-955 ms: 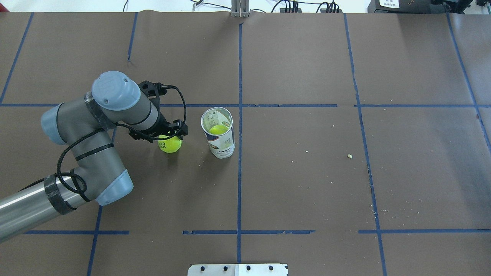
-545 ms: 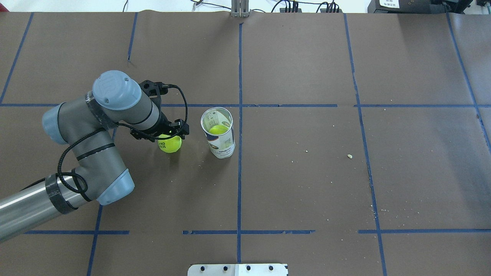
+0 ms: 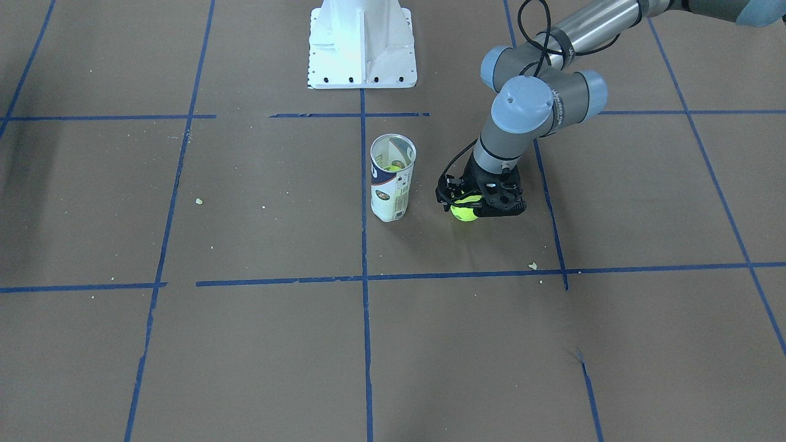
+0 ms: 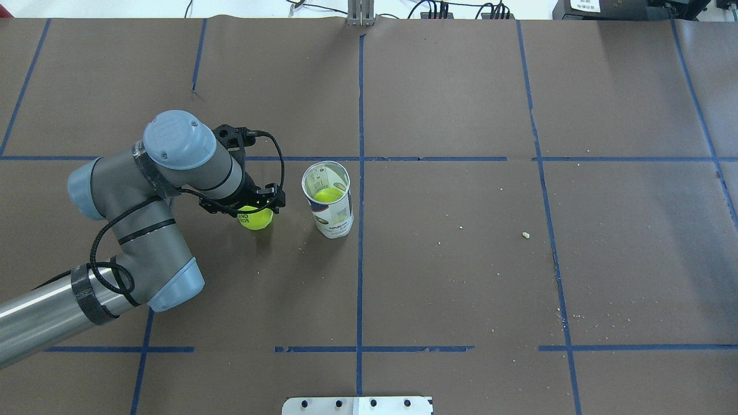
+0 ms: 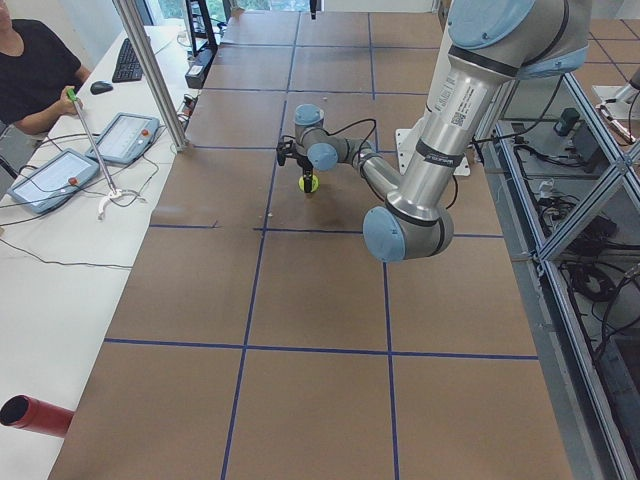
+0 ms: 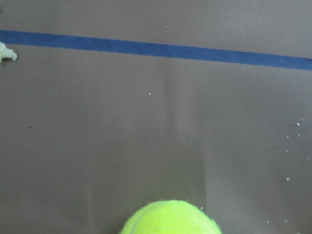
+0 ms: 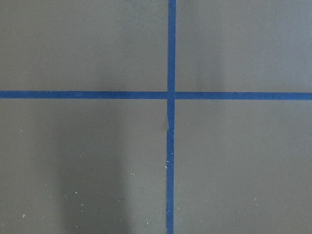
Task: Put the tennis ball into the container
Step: 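Close the left gripper around the tennis ball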
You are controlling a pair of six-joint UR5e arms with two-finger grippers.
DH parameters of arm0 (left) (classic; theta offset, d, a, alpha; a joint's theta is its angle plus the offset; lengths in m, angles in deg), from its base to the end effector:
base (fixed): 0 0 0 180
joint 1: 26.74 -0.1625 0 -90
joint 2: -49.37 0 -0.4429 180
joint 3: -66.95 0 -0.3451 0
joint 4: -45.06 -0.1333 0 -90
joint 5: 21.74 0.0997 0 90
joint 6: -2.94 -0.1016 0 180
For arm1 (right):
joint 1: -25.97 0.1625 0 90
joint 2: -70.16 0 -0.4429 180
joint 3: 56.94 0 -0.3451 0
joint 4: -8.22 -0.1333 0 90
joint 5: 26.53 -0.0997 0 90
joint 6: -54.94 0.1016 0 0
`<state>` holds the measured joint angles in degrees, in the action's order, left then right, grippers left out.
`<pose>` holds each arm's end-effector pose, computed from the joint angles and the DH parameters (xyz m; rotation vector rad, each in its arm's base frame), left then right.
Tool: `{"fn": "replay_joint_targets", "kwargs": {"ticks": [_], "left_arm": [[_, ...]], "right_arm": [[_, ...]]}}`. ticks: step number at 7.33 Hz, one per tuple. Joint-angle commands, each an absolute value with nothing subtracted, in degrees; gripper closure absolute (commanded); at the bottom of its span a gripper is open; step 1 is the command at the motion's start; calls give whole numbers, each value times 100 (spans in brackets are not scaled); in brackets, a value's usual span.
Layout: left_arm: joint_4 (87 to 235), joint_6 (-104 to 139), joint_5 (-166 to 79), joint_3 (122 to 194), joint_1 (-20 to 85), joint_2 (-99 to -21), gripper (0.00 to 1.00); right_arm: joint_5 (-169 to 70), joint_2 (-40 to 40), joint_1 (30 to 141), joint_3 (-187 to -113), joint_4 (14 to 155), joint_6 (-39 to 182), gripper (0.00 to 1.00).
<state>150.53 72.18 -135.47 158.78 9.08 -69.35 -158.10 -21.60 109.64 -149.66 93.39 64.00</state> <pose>0.4699 -0.4531 0.3683 0.0303 0.8816 -0.0793 0.0172 -0.4429 0.6650 -0.0014 -0.7313 0.0088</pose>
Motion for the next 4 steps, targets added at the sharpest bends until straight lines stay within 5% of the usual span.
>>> {"fn": "replay_joint_targets", "kwargs": {"ticks": [1,3,4], "left_arm": [[15044,7203,-13538,15941,912,-6902,59],[14930,7176,-13529,16317,1112,-6797,100],[14425,7106,-13538,16841,1340,-6744,100]], "right_arm": [[-15810,-2160,10964,-14966,9339,6400,0],[-15810,-2160,10964,-14966,9339,6400,0],[-15810,-2160,10964,-14966,9339,6400,0]]}}
